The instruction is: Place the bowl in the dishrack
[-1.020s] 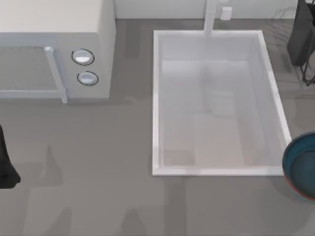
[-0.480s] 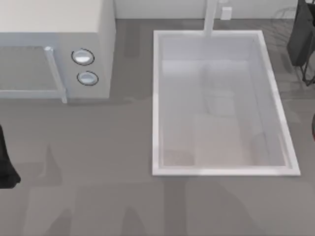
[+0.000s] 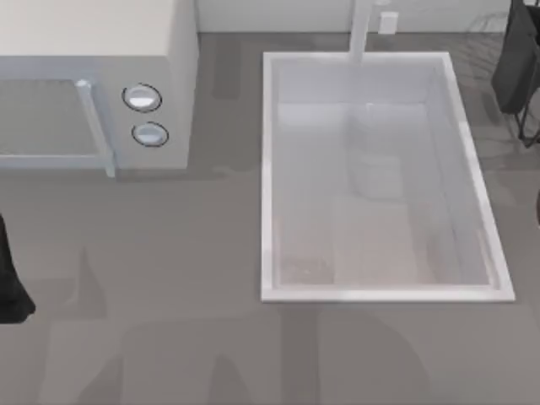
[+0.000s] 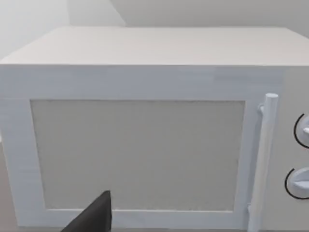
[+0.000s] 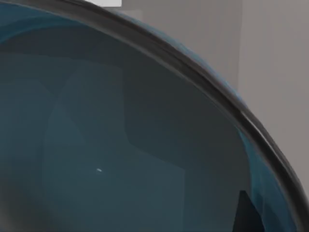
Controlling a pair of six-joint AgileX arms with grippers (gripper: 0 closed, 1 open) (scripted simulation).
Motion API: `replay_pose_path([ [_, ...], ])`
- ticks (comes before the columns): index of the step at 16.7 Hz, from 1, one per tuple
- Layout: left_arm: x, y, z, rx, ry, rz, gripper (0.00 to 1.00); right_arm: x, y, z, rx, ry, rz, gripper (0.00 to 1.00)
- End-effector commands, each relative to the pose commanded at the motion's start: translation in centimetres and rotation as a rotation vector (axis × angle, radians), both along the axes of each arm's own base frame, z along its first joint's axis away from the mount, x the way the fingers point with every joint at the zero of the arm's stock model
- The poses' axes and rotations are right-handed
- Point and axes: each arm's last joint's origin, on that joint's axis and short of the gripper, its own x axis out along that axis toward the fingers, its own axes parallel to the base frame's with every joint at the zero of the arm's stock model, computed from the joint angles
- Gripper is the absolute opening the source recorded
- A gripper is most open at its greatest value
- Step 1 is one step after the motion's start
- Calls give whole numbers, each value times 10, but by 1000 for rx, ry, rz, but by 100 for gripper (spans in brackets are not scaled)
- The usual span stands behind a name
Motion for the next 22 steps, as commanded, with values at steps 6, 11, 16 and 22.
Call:
replay_pose_path([
  [6,0,0,0,0,0,0,100,4,-31,12,108,-367,-114,0],
  [11,0,0,0,0,0,0,100,3,-71,33,143,-851,-165,0],
  [16,0,0,0,0,0,0,100,-25,-99,66,60,-1306,-95,0],
  [22,0,0,0,0,0,0,100,-56,-102,89,-39,-1531,-2,0],
])
